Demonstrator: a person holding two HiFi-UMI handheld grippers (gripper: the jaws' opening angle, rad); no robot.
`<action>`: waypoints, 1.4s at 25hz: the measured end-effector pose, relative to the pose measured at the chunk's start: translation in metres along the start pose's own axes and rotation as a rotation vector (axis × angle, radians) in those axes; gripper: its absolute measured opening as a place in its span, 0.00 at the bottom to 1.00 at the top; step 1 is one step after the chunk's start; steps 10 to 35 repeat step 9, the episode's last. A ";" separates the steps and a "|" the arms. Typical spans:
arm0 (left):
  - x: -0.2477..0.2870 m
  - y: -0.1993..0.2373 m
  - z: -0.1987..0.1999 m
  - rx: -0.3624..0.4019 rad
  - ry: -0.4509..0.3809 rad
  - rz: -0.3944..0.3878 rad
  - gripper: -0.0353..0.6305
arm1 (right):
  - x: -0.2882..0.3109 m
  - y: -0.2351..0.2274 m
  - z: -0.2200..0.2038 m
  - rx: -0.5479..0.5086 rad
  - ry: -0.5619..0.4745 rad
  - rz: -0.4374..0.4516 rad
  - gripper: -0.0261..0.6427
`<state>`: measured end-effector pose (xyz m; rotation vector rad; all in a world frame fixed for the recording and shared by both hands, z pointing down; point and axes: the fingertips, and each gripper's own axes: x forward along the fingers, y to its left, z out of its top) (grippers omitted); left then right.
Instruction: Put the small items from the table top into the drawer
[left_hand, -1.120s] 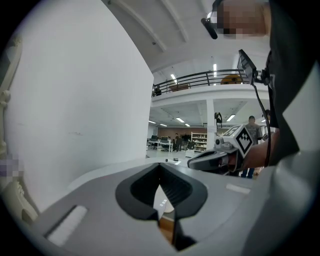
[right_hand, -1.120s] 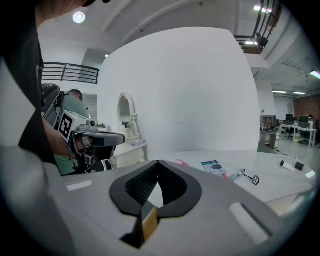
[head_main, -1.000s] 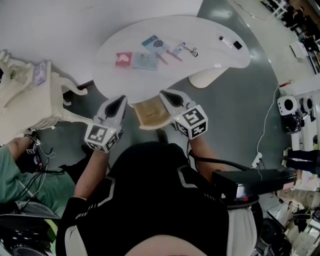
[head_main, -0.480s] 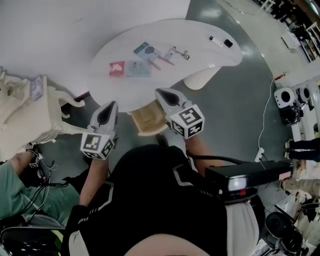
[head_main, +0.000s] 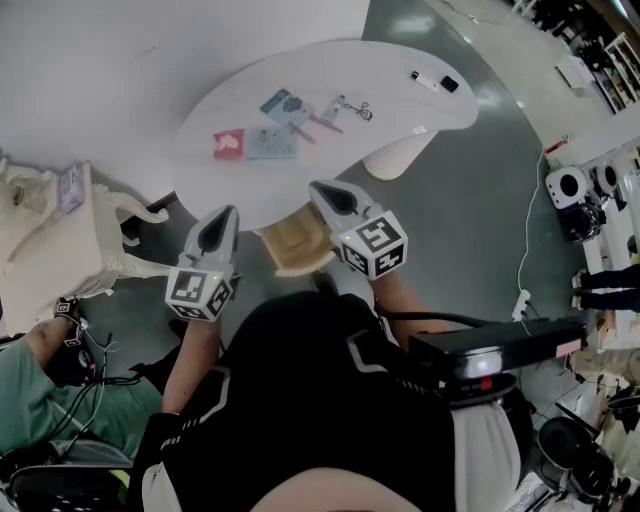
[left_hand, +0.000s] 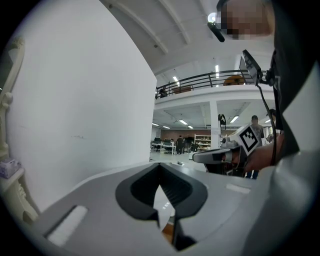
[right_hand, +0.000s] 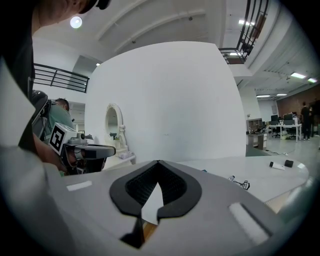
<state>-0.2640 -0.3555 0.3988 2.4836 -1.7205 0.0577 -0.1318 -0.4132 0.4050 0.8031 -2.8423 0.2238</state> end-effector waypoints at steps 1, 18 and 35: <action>0.001 0.000 0.000 0.000 0.001 0.002 0.05 | 0.000 -0.001 0.001 -0.001 -0.001 0.000 0.04; 0.006 0.001 -0.005 -0.028 0.018 -0.011 0.05 | 0.002 -0.002 -0.002 -0.015 0.008 0.001 0.04; 0.006 0.001 -0.005 -0.028 0.018 -0.011 0.05 | 0.002 -0.002 -0.002 -0.015 0.008 0.001 0.04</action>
